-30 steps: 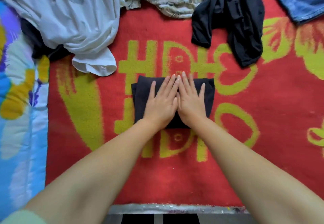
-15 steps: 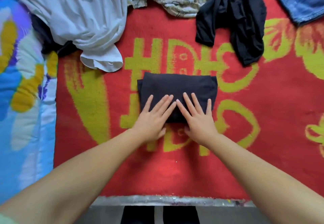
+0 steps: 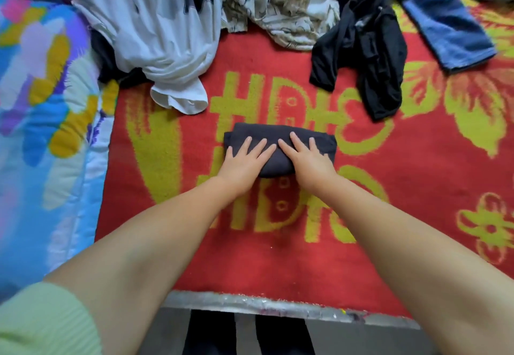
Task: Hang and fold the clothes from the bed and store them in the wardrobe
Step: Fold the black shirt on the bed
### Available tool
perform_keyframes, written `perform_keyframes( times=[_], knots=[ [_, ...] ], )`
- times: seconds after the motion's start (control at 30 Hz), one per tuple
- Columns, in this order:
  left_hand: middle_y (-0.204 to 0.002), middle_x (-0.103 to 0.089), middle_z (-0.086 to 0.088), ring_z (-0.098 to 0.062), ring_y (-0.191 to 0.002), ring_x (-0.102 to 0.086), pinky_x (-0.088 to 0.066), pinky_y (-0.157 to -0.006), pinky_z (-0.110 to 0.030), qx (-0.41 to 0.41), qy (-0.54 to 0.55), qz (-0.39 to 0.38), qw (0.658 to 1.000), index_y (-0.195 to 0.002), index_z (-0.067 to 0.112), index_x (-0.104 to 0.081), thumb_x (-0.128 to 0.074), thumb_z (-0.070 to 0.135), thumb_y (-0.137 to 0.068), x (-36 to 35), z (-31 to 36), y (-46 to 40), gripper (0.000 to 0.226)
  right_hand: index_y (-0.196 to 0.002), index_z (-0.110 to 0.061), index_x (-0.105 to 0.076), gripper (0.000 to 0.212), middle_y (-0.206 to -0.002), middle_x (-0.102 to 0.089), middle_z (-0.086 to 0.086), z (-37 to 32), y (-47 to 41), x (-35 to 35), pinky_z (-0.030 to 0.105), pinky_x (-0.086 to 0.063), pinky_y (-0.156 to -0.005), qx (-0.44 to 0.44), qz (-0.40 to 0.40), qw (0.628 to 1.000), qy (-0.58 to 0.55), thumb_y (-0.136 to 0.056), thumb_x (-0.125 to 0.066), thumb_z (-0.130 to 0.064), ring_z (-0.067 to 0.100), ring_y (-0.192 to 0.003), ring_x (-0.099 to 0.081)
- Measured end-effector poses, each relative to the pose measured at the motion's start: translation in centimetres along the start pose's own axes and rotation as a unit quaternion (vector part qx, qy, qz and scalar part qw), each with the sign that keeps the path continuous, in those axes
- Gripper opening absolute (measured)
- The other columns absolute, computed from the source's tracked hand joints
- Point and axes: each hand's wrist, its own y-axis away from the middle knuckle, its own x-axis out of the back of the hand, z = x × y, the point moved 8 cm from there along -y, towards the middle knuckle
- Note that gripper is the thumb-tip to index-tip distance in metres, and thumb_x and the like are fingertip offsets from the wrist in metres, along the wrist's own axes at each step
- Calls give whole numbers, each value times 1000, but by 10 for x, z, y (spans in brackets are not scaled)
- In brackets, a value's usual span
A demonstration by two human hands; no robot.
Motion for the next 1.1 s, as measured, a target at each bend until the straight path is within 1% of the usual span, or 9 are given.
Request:
perform_keyframes(
  times=[0.07,0.13,0.23,0.37,0.53,0.73,0.93,1.03,1.1],
  knots=[
    [-163,7,5,-28,-149,5,-15,-116,-59,18,36,-50,998,-153,33,6,-36,-11,-93,9,8,17,85,-154,-38,4,84,-163,10,-7,-3,14,11,54,-43,-101,17,-45,999,20,-97,-44,1,37,-149,-1],
    [-163,6,5,-28,-149,4,-16,-115,-59,45,64,-64,995,-154,33,5,-36,-12,-93,21,17,46,86,-154,-39,5,85,-163,8,-8,-12,36,27,44,-53,-83,46,-53,996,47,-97,-44,1,36,-149,-4],
    [-163,6,4,-30,-149,2,-19,-115,-58,90,98,-57,989,-154,32,5,-35,-13,-93,24,30,105,86,-153,-39,5,91,-163,7,-9,-37,75,34,35,-49,-65,104,-76,986,102,-93,-42,10,35,-149,-6],
    [-163,4,5,-30,-149,1,-24,-113,-56,176,161,-30,971,-154,32,4,-37,-11,-94,3,38,195,85,-153,-40,5,90,-163,8,-9,-85,128,24,35,-49,-68,191,-88,964,163,-94,-41,10,35,-149,-7],
    [-163,4,4,-31,-149,1,-21,-114,-58,285,235,3,929,-154,31,3,-39,-14,-91,-23,28,310,88,-154,-39,3,91,-163,6,-9,-175,189,2,39,-51,-82,309,-90,917,236,-92,-37,14,35,-149,-10],
    [-163,0,4,-31,-149,-2,-23,-113,-58,423,309,76,849,-155,29,-1,-37,-9,-94,-101,26,477,81,-155,-31,2,85,-163,2,-4,-304,296,-63,50,-33,-112,445,-79,817,358,-93,-42,6,42,-146,-15],
    [-163,-1,3,-31,-149,-4,-30,-111,-53,522,383,95,756,-155,28,2,-40,-5,-94,-241,94,651,81,-155,-35,-2,83,-163,-3,-2,-390,451,-210,46,-35,-112,545,-91,705,445,-94,-44,1,36,-146,-21],
    [-163,-5,2,-31,-148,-8,-34,-110,-50,580,422,106,689,-155,28,1,-44,0,-95,-339,159,764,80,-155,-34,-4,82,-163,-5,-1,-429,572,-317,44,-34,-113,612,-113,618,481,-93,-47,0,34,-144,-26],
    [-162,-8,0,-32,-147,-12,-38,-107,-50,605,438,109,655,-155,27,0,-46,3,-95,-382,193,817,79,-155,-32,-7,84,-163,-7,1,-443,633,-366,45,-33,-113,643,-121,580,485,-92,-49,1,36,-144,-27]
  ],
)
